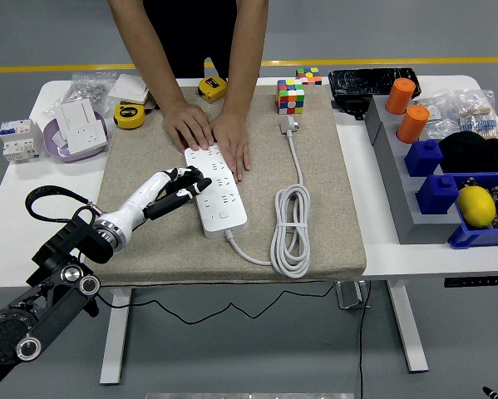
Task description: Pick up the plug,place it near the board,insert it into the board,press the button
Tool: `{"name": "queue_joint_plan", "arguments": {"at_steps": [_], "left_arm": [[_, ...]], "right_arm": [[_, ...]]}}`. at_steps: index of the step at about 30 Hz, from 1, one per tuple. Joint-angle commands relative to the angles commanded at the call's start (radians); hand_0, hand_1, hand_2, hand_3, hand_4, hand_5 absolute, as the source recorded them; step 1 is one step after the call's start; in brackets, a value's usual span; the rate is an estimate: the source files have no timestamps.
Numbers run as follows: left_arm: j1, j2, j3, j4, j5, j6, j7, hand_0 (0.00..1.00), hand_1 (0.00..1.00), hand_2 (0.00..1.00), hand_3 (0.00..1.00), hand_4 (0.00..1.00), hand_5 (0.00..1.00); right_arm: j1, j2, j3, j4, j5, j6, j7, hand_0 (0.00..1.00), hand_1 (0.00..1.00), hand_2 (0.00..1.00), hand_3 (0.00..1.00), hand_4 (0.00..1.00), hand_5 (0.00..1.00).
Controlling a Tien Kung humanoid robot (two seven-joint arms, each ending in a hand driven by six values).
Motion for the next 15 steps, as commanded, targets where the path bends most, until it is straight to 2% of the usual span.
{"name": "queue_joint_plan", "arguments": {"at_steps": [8,15], "left_arm": [[-0.019,-0.001,0.026,0.011,0.008,-0.015,0.026,0.998,0.973,0.906,0.859,0.998,0.998],[-0.040,-0.002,0.035,0.007,0.018,-0.014,0.027,0.998,0.970,0.903,0.859,0.998,0.998]], "right_arm": [[0.001,-0.001,0.001,0.000,0.000,0.000,-0.001,0.998,0.850,0.792,0.808,0.998,0.991],[0.005,-0.001,-0.001,0.000,0.000,-0.002,-0.002,0.998,0.850,0.790,0.808,0.998,0.990]]}}
